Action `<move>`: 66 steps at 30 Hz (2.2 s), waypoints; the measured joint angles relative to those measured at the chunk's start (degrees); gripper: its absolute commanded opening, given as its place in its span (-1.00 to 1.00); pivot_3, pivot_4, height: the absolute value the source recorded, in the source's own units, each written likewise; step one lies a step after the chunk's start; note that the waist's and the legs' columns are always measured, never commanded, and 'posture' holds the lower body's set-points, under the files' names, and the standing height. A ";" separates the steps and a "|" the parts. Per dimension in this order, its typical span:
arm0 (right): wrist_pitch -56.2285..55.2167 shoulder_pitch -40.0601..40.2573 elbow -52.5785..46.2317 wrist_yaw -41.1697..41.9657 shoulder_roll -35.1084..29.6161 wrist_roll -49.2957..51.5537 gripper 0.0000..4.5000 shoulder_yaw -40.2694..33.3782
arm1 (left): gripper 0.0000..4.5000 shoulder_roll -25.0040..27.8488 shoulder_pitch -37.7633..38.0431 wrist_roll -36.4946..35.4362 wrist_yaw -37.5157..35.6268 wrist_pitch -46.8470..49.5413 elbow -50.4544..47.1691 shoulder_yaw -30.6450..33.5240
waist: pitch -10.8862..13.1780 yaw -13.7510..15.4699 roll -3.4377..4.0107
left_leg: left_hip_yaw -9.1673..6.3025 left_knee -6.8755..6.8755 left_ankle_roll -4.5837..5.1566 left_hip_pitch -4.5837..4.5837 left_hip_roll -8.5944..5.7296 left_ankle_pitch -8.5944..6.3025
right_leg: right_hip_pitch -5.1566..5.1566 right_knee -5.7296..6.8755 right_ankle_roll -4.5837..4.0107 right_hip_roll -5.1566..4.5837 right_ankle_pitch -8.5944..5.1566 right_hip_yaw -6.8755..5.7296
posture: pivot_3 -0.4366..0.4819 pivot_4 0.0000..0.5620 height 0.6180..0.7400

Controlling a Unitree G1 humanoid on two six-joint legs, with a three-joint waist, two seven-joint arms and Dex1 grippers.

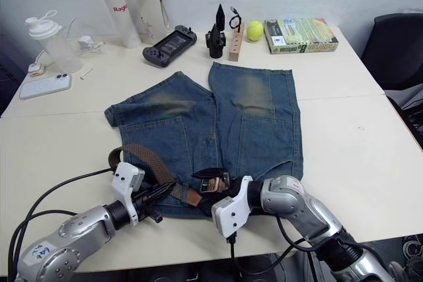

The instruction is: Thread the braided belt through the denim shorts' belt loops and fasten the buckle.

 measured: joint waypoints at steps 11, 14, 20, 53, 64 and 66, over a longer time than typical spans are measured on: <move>-0.03 -1.32 1.47 -2.14 1.77 -1.49 0.97 0.66 | -1.00 0.00 0.04 0.09 -0.03 0.08 -0.14 -0.03 | 0.00 -0.03 0.00 | 0.01 0.00 0.00 0.00 0.00 0.00 | 0.00 0.00 0.00 0.00 0.00 0.00 | -0.05 -0.47 0.73; 0.03 -1.75 1.59 -2.24 1.76 -1.47 0.97 0.66 | -1.00 -0.01 0.09 0.10 -0.02 0.08 -0.16 -0.02 | 0.00 -0.05 0.00 | 0.01 0.01 0.00 0.00 0.00 0.00 | 0.00 0.01 0.00 0.00 0.00 0.00 | -0.05 -0.47 0.73; 0.04 -2.43 1.59 -2.10 1.76 -1.37 0.97 0.66 | -1.00 -0.19 0.12 0.11 0.04 0.08 -0.17 -0.02 | 0.00 -0.07 0.00 | 0.01 0.01 0.00 0.00 -0.01 0.00 | 0.00 0.01 0.00 0.00 0.00 0.00 | -0.05 -0.47 0.73; 1.80 -3.05 1.79 3.81 2.16 1.10 -0.83 1.27 | -1.00 -1.08 0.48 0.41 0.20 0.54 -0.39 0.44 | 0.00 -0.46 0.00 | 0.00 0.02 0.02 0.01 -0.01 0.03 | 0.02 0.04 0.00 0.00 0.00 0.00 | -0.05 -0.47 0.73; 2.77 -1.97 1.78 3.52 2.10 1.10 0.21 1.15 | -1.00 -1.08 0.49 0.41 0.04 0.54 -0.39 0.44 | -0.01 -0.44 0.00 | 0.01 0.03 0.03 0.01 -0.01 0.03 | 0.02 0.03 0.00 0.00 0.00 0.00 | -0.05 -0.47 0.73; 2.76 -2.00 1.78 3.15 2.21 1.09 0.21 1.13 | -1.00 -1.08 0.50 0.42 0.04 0.54 -0.40 0.43 | 0.00 -0.44 0.00 | 0.00 0.03 0.03 0.01 -0.01 0.03 | 0.02 0.03 0.00 0.00 0.00 0.00 | -0.05 -0.47 0.73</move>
